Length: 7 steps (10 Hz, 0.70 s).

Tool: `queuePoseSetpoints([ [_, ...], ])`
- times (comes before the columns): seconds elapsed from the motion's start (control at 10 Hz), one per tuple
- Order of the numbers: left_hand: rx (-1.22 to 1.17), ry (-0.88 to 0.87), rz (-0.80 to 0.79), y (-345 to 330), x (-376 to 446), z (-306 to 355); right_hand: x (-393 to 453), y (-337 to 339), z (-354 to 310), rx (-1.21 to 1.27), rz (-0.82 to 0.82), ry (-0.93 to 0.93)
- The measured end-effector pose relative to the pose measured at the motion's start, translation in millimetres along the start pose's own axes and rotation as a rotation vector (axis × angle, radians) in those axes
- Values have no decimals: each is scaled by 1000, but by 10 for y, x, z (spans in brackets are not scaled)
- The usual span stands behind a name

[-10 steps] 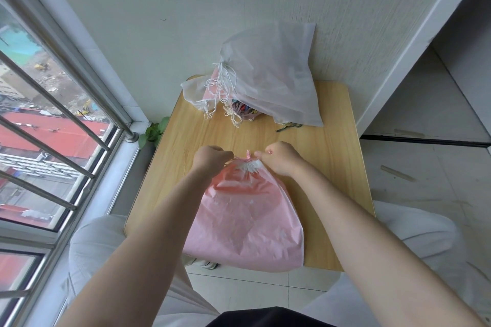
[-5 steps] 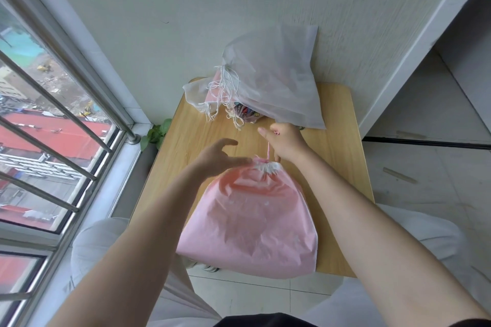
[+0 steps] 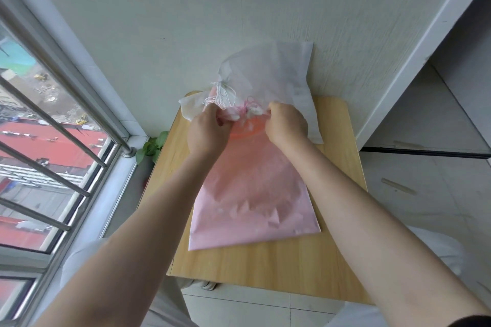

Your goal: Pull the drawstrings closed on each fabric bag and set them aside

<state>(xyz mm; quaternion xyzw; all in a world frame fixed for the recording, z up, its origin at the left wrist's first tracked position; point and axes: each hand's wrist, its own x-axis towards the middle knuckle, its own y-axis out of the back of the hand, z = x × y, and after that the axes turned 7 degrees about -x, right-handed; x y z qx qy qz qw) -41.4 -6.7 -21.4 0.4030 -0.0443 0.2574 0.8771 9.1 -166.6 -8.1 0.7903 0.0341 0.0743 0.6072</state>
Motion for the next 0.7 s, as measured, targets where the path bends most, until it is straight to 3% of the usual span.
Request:
queuePoseSetpoints([
  [0.1, -159, -76, -14, -66, -8, -55, 39, -51, -11, 186, 122, 65],
  [0.3, -15, 147, -551, -250, -162, -373, -33, -401, 88, 61, -302, 72],
  [0.4, -74, 147, -508, -237, -224, -397, -81, -395, 109, 104, -251, 59],
  [0.6, 95, 191, -242, -74, -319, -202, -224, -146, 68, 255, -91, -22],
  [0.7, 71, 188, -192, -53, -304, -131, -240, -63, 21, 320, -11, -35],
])
